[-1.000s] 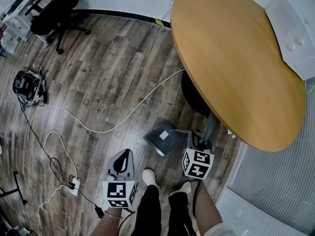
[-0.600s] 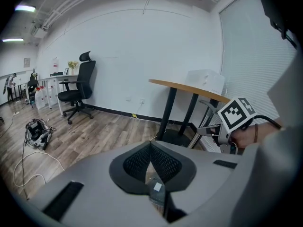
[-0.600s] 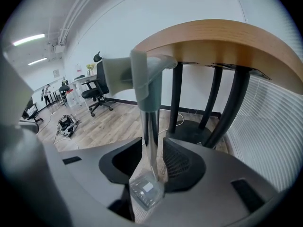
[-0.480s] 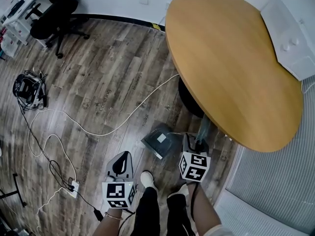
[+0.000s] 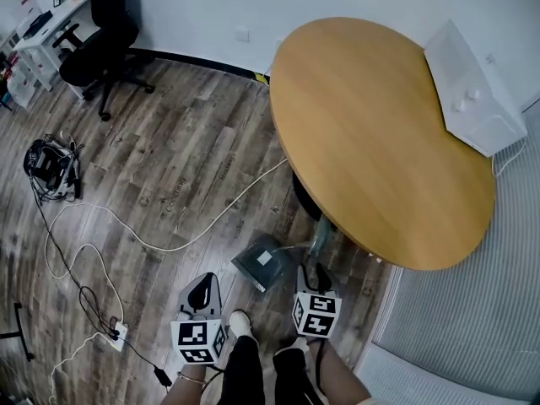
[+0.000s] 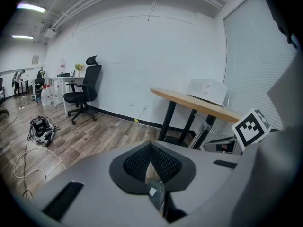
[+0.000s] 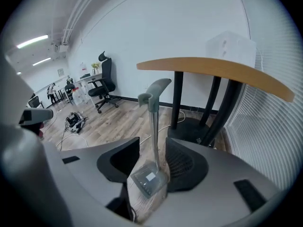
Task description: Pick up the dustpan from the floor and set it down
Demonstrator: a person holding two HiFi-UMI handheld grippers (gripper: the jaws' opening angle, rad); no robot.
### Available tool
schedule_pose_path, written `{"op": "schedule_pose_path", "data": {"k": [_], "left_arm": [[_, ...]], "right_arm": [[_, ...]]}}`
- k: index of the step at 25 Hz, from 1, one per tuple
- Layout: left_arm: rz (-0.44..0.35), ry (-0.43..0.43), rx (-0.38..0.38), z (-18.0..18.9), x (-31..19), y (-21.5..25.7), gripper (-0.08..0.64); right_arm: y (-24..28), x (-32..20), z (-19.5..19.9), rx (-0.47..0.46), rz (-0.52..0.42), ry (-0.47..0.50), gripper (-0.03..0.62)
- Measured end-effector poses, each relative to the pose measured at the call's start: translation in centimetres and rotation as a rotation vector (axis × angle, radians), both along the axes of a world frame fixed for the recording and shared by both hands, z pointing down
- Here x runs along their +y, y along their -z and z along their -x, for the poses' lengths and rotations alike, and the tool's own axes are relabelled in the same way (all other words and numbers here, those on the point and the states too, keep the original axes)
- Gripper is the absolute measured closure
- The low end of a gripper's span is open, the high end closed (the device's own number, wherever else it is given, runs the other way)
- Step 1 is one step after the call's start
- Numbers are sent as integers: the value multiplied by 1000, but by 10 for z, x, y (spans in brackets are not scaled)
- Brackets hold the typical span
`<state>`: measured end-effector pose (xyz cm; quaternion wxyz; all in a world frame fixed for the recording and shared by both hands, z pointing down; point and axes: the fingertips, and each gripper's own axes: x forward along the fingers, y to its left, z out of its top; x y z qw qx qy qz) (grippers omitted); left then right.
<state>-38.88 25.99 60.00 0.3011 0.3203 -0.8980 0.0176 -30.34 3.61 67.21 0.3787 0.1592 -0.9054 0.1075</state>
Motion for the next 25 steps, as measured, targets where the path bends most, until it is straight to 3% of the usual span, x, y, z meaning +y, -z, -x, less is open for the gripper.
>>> {"op": "schedule_pose_path", "data": {"k": [8, 18, 25], "left_arm": [[-45, 30, -44, -6, -17, 46, 543], [-137, 1, -169, -11, -54, 148, 543], [-226, 0, -258, 9, -70, 221, 543]], "right_arm": [[52, -14, -14, -57, 6, -4, 426], [181, -35, -15, -248, -75, 9, 428], [270, -61, -16, -375, -213, -27, 516]]}}
